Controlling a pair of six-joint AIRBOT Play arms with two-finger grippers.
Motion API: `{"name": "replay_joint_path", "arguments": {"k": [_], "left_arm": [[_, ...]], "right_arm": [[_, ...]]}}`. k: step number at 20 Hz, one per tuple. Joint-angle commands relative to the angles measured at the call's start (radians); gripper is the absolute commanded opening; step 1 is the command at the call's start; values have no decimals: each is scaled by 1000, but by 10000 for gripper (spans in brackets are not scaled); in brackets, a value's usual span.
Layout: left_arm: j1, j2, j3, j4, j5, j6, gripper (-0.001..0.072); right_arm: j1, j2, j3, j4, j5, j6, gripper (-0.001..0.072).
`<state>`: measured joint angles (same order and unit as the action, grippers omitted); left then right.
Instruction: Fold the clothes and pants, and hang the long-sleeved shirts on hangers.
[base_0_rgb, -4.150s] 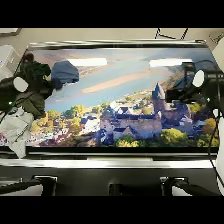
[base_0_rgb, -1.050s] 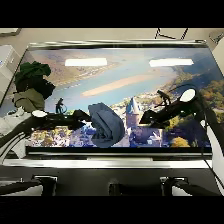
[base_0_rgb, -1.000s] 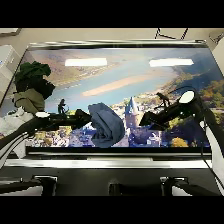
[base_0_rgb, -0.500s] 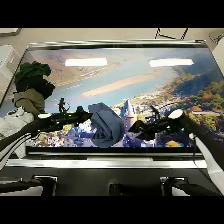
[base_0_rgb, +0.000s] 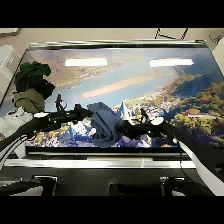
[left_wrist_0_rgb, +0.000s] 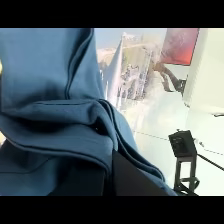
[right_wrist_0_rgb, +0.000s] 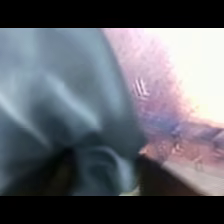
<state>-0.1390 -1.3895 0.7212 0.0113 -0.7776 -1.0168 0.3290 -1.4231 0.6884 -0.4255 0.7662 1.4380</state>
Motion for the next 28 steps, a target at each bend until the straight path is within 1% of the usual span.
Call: {"name": "replay_joint_path", "arguments": {"k": [1, 2, 3, 5, 7, 9, 12, 13, 14, 16, 17, 18, 19, 21, 23, 25, 26, 27, 28], "left_arm": [[1, 29, 0, -1, 0, 0, 19], [3, 40, 0, -1, 1, 0, 19], [9, 58, 3, 0, 0, 5, 19], [34, 119, 40, 0, -15, 63, 18], [84, 213, 119, 0, -23, 100, 18], [140, 326, 228, 3, -40, 116, 18], [204, 505, 368, 75, -60, 111, 18], [211, 557, 385, 119, -60, 82, 18], [214, 609, 388, 180, -60, 28, 18], [214, 695, 388, 366, -60, -106, 17], [214, 734, 388, 471, -58, -172, 18], [214, 766, 388, 551, -51, -234, 18], [214, 793, 388, 595, -39, -275, 18], [212, 835, 388, 599, -7, -278, 18], [202, 837, 383, 600, -28, -278, 17], [186, 806, 343, 601, -64, -277, 18], [174, 783, 305, 600, -68, -278, 18], [157, 748, 257, 600, -63, -277, 18], [143, 706, 212, 600, -41, -273, 18]], "right_arm": [[42, -10, 0, 45, -64, 51, 41], [41, 1, 5, 44, -50, 40, 37], [35, 24, 24, 21, -33, 8, 36], [-17, 100, 105, -115, 5, 3, 36], [-129, 204, 253, -312, 44, 21, 36], [-259, 312, 444, -456, 82, 21, 36], [-395, 454, 679, -532, 121, 20, 37], [-417, 493, 718, -533, 147, 21, 37], [-425, 531, 738, -533, 168, 20, 38], [-425, 613, 741, -563, 177, -6, 38], [-425, 649, 741, -616, 179, -1, 38], [-425, 681, 741, -676, 180, 26, 38], [-425, 704, 741, -707, 174, 61, 38], [-425, 737, 741, -697, 150, 69, 39], [-425, 731, 741, -673, 111, 69, 39], [-424, 664, 741, -653, 100, 68, 39], [-424, 601, 741, -629, 114, 68, 39], [-424, 528, 740, -600, 163, 68, 39], [-424, 436, 740, -575, 246, 70, 39]]}}
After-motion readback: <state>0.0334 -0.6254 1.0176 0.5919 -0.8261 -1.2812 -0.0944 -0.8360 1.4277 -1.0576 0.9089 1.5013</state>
